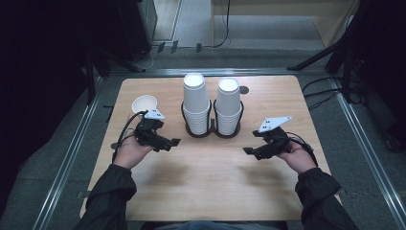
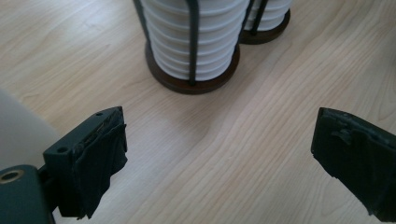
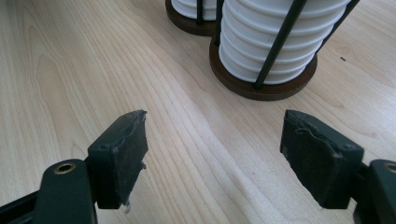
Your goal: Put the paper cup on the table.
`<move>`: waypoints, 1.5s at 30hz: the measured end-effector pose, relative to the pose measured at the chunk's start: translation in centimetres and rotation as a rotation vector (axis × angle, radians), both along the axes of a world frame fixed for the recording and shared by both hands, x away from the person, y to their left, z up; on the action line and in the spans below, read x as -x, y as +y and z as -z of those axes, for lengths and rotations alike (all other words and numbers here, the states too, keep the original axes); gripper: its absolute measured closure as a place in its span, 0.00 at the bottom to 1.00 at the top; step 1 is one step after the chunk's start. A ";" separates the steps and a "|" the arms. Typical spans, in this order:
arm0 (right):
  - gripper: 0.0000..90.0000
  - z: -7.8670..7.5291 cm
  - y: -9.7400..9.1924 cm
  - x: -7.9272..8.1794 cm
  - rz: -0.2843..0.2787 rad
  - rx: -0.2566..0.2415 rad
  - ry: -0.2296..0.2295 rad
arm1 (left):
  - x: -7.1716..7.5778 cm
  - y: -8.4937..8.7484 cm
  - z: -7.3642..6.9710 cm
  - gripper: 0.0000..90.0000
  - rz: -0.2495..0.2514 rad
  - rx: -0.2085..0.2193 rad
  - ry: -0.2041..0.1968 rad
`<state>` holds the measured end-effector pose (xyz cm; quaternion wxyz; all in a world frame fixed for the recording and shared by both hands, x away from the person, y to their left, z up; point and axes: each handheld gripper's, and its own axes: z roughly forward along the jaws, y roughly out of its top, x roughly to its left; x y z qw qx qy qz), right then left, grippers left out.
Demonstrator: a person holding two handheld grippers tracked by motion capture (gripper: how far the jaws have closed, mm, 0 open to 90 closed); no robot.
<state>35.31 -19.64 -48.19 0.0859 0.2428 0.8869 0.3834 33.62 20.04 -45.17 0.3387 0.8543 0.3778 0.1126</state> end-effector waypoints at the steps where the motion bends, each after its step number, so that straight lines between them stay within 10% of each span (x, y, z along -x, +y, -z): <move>1: 0.26 0.0 0.0 0.0 0.001 0.002 0.003 | 0.1 -0.3 0.1 0.04 0.003 0.001 0.002; 45: 0.24 0.7 3.1 1.9 0.000 -0.008 0.051 | 0.5 -8.1 1.4 0.03 0.138 0.052 -0.009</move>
